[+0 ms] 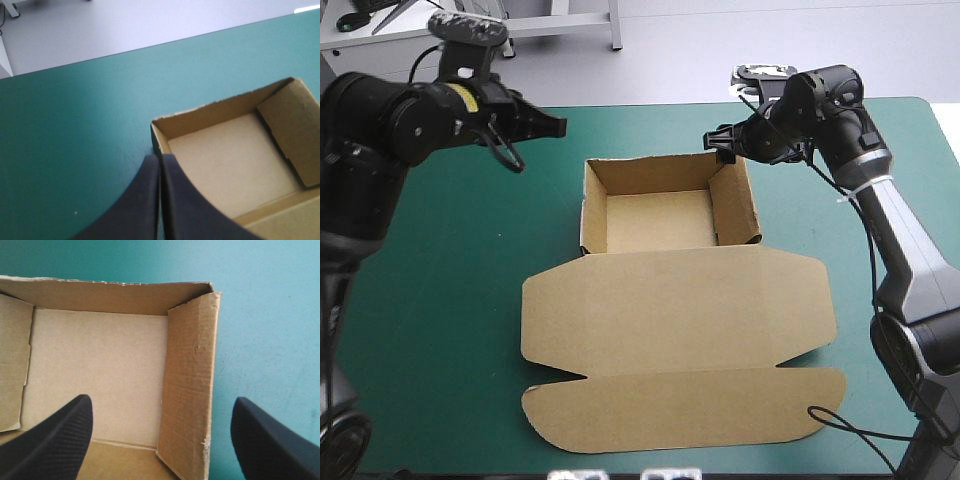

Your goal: Fold the box

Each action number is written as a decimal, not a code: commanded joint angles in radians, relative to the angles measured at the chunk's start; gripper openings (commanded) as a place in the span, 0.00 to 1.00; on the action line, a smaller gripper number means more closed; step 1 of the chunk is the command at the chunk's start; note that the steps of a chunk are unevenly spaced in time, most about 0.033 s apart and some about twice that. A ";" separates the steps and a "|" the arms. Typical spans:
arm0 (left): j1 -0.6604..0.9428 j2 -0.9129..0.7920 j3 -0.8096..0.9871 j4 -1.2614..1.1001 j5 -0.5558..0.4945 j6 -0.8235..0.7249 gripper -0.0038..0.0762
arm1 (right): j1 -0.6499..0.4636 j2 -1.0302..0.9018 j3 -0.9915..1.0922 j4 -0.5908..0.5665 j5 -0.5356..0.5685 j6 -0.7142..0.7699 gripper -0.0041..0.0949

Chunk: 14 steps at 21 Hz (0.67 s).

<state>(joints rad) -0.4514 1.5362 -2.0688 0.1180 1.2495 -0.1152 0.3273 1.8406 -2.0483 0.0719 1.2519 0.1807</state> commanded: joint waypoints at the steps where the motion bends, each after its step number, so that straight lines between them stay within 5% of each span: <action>1: -0.007 -0.162 0.133 0.009 0.038 0.002 0.04 | -0.005 -0.073 -0.031 0.028 -0.002 -0.015 0.75; 14: -0.007 -1.024 0.986 0.001 -0.087 0.028 0.04 | -0.007 0.003 0.167 -0.118 -0.012 -0.053 0.75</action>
<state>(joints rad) -0.4527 0.5772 -1.1311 0.1134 1.2469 -0.0895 0.3273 1.8632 -1.8650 -0.0295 1.2509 0.1417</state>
